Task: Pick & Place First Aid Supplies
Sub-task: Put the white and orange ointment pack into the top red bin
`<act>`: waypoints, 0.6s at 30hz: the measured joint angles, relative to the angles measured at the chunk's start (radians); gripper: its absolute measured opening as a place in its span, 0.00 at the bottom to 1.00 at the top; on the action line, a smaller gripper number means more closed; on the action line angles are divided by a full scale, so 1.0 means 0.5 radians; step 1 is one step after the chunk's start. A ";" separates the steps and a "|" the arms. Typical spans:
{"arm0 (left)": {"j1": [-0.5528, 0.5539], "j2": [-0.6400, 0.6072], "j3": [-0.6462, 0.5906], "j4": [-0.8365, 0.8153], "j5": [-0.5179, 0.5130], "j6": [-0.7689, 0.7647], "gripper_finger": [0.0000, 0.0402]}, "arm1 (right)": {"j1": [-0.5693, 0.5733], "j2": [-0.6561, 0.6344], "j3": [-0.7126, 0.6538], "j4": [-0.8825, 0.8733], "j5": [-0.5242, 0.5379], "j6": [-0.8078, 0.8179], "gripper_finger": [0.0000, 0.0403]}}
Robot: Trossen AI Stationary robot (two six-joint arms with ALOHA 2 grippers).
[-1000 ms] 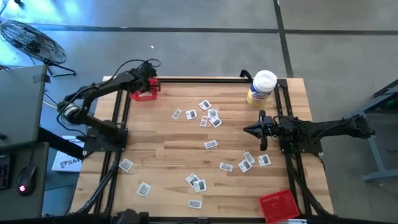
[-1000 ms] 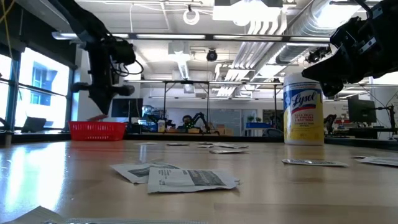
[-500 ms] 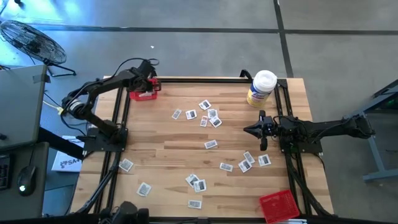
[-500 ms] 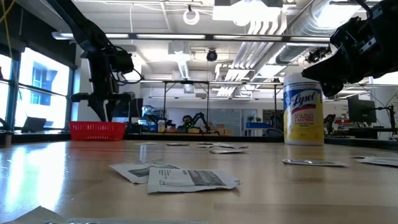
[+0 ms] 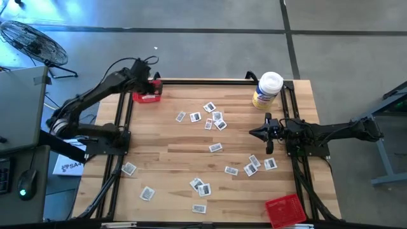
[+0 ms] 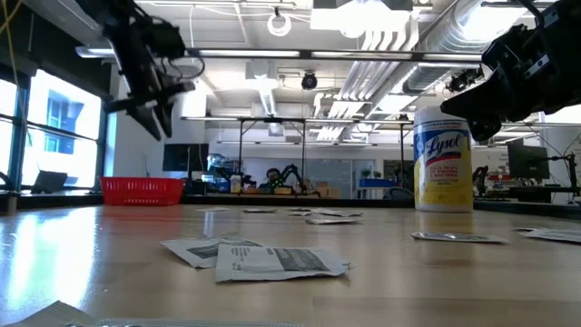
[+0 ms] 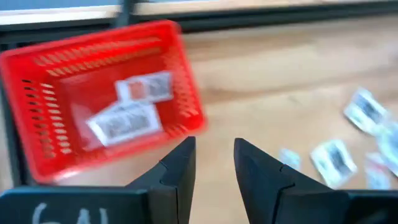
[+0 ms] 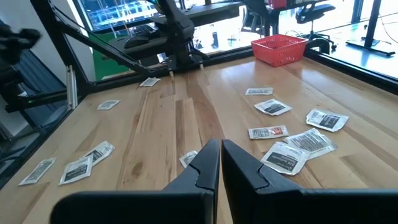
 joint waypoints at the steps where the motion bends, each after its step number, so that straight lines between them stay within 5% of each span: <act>1: -0.076 -0.058 -0.005 -0.010 -0.008 -0.019 0.27 | 0.000 -0.001 0.000 0.001 0.000 0.000 0.03; 6: -0.620 -0.198 -0.045 0.075 -0.059 -0.162 0.27 | 0.000 -0.001 0.000 0.001 0.000 0.000 0.03; 12: -1.259 -0.170 -0.047 0.148 -0.409 -0.183 0.27 | 0.001 0.000 0.000 0.001 -0.001 0.000 0.03; 18: -1.592 -0.101 -0.051 0.277 -0.693 -0.321 0.27 | 0.000 -0.001 -0.001 0.001 0.000 0.000 0.03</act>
